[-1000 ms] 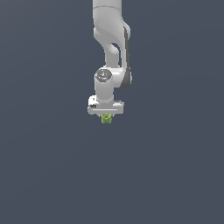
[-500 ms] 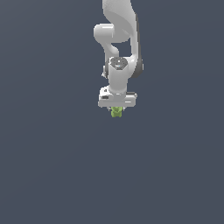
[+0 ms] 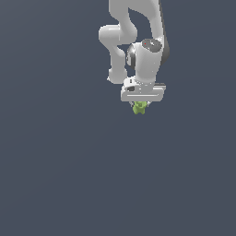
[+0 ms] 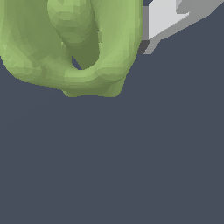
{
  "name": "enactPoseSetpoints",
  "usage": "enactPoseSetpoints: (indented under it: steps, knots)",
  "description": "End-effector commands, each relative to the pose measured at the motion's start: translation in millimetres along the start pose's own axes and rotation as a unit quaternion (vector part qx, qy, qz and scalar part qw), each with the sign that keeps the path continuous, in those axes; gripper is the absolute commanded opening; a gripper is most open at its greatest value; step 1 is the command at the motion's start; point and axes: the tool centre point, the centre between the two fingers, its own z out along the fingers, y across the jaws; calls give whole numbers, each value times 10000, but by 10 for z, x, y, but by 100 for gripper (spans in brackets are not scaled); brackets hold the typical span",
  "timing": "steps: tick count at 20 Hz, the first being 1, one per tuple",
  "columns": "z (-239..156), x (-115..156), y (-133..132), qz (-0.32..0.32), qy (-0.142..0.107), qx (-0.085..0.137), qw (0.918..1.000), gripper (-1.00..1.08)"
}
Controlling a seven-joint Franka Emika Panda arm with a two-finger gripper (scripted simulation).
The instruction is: Pick up the object and move it to a goal position.
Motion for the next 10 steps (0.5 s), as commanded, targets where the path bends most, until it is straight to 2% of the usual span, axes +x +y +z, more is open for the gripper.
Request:
enactPoseSetpoints:
  steps: [1,5,10]
  knots:
    - [-127,-28,-165,5,-4,0,10000,-100]
    - [-256,-44,-339,5,-5,3,10000,-100]
    - [-311,-45,-414,5,-6,10,10000,-100]
